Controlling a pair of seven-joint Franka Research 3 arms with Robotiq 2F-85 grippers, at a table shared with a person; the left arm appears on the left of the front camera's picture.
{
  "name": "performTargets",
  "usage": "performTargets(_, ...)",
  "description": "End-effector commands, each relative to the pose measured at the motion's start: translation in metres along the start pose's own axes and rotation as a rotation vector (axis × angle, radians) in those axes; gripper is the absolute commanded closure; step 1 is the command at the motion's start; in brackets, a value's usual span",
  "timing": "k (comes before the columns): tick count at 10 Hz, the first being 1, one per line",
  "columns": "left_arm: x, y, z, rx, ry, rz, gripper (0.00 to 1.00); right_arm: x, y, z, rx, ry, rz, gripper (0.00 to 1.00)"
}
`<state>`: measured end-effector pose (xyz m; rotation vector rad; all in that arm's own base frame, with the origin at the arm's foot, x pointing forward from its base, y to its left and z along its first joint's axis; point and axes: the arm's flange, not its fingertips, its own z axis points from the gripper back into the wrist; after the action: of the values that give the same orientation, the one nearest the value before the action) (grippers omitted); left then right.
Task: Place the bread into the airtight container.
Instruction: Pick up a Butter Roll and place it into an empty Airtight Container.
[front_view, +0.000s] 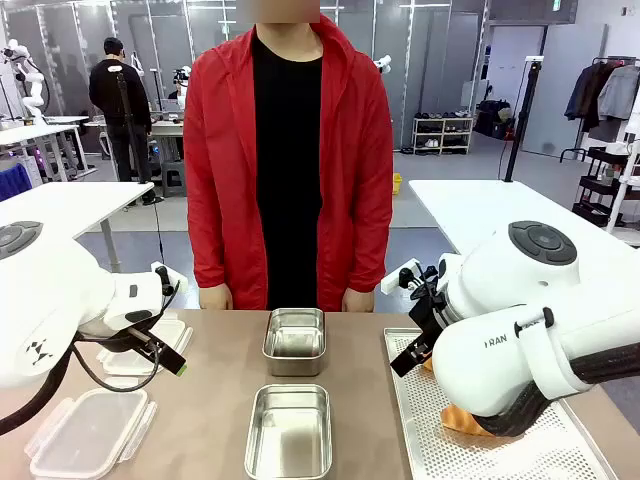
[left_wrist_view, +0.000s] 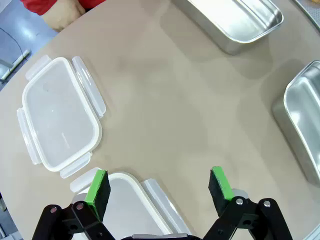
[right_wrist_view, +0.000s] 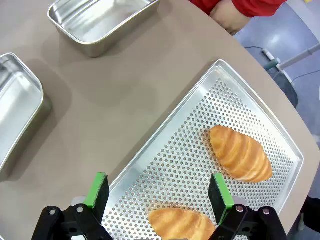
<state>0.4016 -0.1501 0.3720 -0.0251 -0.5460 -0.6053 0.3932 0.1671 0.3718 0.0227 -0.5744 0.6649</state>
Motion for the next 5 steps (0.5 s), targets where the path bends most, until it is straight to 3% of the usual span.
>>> performTargets(1,0.0,0.0,0.0,0.0,0.0,0.0,0.0,0.0,0.0,0.0,0.0,0.0,0.0,0.0)
performTargets(5,0.0,0.0,0.0,0.0,0.0,0.0,0.0,0.0,0.0,0.0,0.0,0.0,0.0,0.0)
